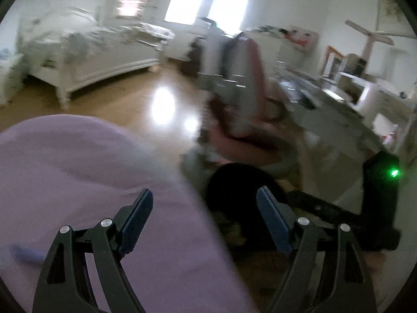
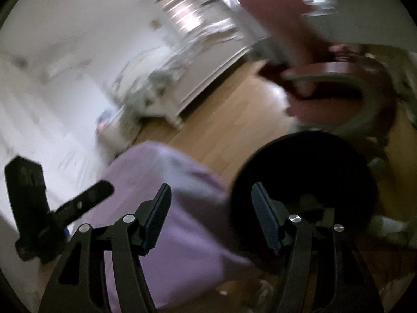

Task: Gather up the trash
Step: 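Move both tools back over the table toward the blue item and clear lid, then grasp the clear round lid with the left tool while the right tool grasps the blue stick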

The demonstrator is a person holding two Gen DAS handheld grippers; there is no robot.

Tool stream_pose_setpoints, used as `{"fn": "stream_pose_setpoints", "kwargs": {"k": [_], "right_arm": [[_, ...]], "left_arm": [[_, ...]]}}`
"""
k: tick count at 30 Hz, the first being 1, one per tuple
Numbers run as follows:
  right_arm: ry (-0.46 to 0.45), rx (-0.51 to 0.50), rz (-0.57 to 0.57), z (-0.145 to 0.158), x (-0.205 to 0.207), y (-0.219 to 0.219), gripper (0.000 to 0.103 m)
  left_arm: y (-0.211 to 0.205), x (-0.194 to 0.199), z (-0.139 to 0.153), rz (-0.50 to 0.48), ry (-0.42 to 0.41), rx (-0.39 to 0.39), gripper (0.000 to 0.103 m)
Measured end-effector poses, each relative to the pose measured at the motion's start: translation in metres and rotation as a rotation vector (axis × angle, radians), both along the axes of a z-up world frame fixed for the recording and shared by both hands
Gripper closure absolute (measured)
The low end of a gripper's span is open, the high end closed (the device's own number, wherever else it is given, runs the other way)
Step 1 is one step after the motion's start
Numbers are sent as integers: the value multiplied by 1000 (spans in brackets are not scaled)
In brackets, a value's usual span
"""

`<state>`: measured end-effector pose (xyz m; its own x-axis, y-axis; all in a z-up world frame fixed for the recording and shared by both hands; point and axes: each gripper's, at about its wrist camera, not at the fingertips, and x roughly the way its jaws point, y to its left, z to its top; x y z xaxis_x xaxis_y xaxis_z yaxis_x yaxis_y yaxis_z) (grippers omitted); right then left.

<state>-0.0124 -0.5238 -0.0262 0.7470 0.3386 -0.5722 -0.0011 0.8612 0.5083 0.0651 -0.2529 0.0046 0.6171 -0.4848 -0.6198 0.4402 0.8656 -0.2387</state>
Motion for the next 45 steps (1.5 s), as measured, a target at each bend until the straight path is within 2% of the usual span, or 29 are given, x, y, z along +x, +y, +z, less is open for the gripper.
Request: {"fn": "stream_pose_setpoints", "kwargs": {"k": [3,7,10,12,15,20,22,23,27,28,30,31,32,33,36,40,45], "right_arm": [[6,-42,151,4,13,51,39],[16,-97,343,7,28,122,39],[33,-131,453,7,38,173,39],[39,-168,517,7,44,206,39],[43,-226,596,8,53,253,39],[65,-343,692,4,72,315,39],[78,-414,725,-2,81,337,39],[82,-429,739,-4,82,345,39],[89,-509,798,-16,90,364,41],[83,-530,805,-17,90,368,44],[76,-566,809,-17,93,373,56],[73,-579,807,-18,97,374,69],[75,-576,807,-17,98,374,79],[80,-562,799,-17,100,374,83],[82,-499,766,-17,102,366,85],[73,-327,703,-8,98,339,85],[27,-76,568,11,85,280,85]], "left_arm": [[57,-9,-2,120,-13,70,21],[140,-19,-10,290,1,171,12],[183,-19,-21,352,34,265,11],[208,-17,-32,360,78,305,12],[229,-13,-40,341,112,298,12],[240,-1,-54,272,153,322,12],[243,3,-60,256,189,326,21],[243,4,-58,252,185,330,22],[244,5,-58,250,169,344,38],[245,6,-57,256,164,346,40],[247,7,-57,263,158,350,48],[247,8,-58,262,156,353,49],[247,8,-58,260,155,351,49],[247,8,-58,260,154,348,49],[246,8,-55,270,144,349,49],[248,-5,-39,258,101,208,49],[226,-18,-15,237,43,131,49]]}}
